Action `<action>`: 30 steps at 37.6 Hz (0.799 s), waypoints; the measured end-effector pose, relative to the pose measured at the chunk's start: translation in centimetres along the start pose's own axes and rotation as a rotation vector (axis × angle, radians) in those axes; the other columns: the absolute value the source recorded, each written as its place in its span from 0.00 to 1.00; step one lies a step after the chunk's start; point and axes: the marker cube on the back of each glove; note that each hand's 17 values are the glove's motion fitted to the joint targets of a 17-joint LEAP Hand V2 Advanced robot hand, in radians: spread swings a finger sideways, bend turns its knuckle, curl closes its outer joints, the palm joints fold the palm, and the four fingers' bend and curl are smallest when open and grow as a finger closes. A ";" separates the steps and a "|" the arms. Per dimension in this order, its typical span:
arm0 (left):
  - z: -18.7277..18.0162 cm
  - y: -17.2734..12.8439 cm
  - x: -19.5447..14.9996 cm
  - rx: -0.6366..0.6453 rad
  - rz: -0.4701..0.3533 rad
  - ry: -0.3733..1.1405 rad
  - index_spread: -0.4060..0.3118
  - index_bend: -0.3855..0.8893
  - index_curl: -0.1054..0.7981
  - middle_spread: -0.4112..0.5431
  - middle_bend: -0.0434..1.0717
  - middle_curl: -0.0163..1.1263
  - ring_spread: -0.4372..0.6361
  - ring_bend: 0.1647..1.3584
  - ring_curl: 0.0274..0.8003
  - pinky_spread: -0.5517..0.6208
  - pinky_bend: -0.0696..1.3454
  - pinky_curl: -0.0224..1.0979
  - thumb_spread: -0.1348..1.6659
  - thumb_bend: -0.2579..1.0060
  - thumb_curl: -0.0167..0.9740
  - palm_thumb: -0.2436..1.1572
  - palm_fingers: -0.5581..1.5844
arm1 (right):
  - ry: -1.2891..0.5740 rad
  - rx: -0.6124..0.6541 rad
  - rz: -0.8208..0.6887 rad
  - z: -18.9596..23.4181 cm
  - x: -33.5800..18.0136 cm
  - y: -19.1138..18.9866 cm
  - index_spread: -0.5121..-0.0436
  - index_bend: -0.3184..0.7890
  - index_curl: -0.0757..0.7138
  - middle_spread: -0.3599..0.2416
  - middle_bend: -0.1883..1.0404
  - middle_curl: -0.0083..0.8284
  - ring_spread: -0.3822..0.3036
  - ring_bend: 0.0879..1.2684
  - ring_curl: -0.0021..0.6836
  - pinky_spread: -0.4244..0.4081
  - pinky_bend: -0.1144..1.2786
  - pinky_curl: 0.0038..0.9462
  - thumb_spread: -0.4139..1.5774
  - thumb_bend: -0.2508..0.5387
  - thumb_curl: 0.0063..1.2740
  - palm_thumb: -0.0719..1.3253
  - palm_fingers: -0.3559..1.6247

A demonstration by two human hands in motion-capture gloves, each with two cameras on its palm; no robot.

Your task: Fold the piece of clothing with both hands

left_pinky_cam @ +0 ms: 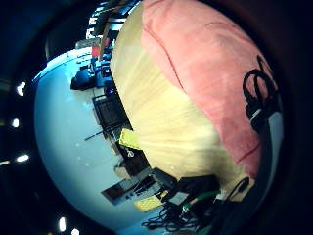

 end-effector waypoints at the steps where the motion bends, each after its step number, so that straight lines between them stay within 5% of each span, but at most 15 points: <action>1: -0.5 0.3 -0.2 -0.002 0.001 -0.001 0.12 0.47 0.58 0.06 0.39 0.44 0.04 0.29 0.46 0.09 0.40 0.35 0.71 0.19 0.28 0.56 0.86 | 0.001 0.006 -0.002 -0.4 0.2 0.0 0.51 0.45 0.58 0.29 0.42 0.58 0.20 0.50 0.67 0.12 0.51 0.44 0.65 0.30 0.27 0.85 0.87; 8: -3.9 1.9 -1.0 0.049 0.042 0.005 0.12 0.46 0.60 0.05 0.39 0.45 0.04 0.29 0.47 0.09 0.38 0.36 0.72 0.19 0.26 0.55 0.86 | 0.013 0.043 -0.027 -0.3 3.5 -5.4 0.52 0.45 0.60 0.28 0.43 0.59 0.20 0.51 0.67 0.12 0.52 0.44 0.65 0.30 0.27 0.85 0.86; 15: -7.1 1.6 -1.4 0.216 0.114 0.004 0.11 0.45 0.61 0.04 0.40 0.45 0.03 0.29 0.48 0.09 0.36 0.36 0.73 0.19 0.25 0.55 0.86 | 0.045 0.008 -0.017 -3.7 5.0 -4.5 0.52 0.45 0.61 0.28 0.44 0.59 0.20 0.51 0.67 0.12 0.52 0.44 0.65 0.30 0.26 0.85 0.86; 19: -7.1 -1.3 -0.6 0.119 0.249 0.062 0.11 0.44 0.61 0.04 0.40 0.46 0.03 0.30 0.49 0.09 0.35 0.36 0.73 0.19 0.25 0.55 0.86 | 0.064 -0.039 -0.026 -5.8 5.8 -3.1 0.52 0.45 0.61 0.28 0.45 0.59 0.20 0.51 0.67 0.12 0.52 0.44 0.65 0.30 0.26 0.85 0.86; 23: -7.3 -1.0 -0.8 -0.057 0.203 0.075 0.11 0.44 0.62 0.04 0.42 0.46 0.03 0.31 0.50 0.10 0.32 0.36 0.73 0.19 0.25 0.56 0.85 | 0.080 -0.077 -0.034 -7.5 6.4 -2.1 0.51 0.45 0.62 0.28 0.45 0.59 0.20 0.51 0.67 0.12 0.52 0.45 0.65 0.30 0.26 0.85 0.86; 27: -9.6 -0.2 -0.7 -0.018 0.353 0.105 0.12 0.45 0.62 0.05 0.42 0.47 0.03 0.32 0.50 0.11 0.29 0.35 0.73 0.19 0.25 0.56 0.85 | 0.085 -0.112 0.001 -9.8 7.1 -1.6 0.52 0.45 0.62 0.27 0.45 0.59 0.20 0.51 0.67 0.12 0.52 0.45 0.65 0.30 0.26 0.85 0.86; 30: -11.0 -0.4 -1.0 -0.040 0.380 0.121 0.12 0.45 0.63 0.05 0.42 0.47 0.04 0.32 0.50 0.12 0.27 0.35 0.73 0.19 0.25 0.56 0.85 | 0.090 -0.226 0.119 -11.2 7.4 -0.9 0.52 0.44 0.62 0.28 0.45 0.59 0.20 0.51 0.67 0.12 0.52 0.45 0.65 0.30 0.26 0.85 0.86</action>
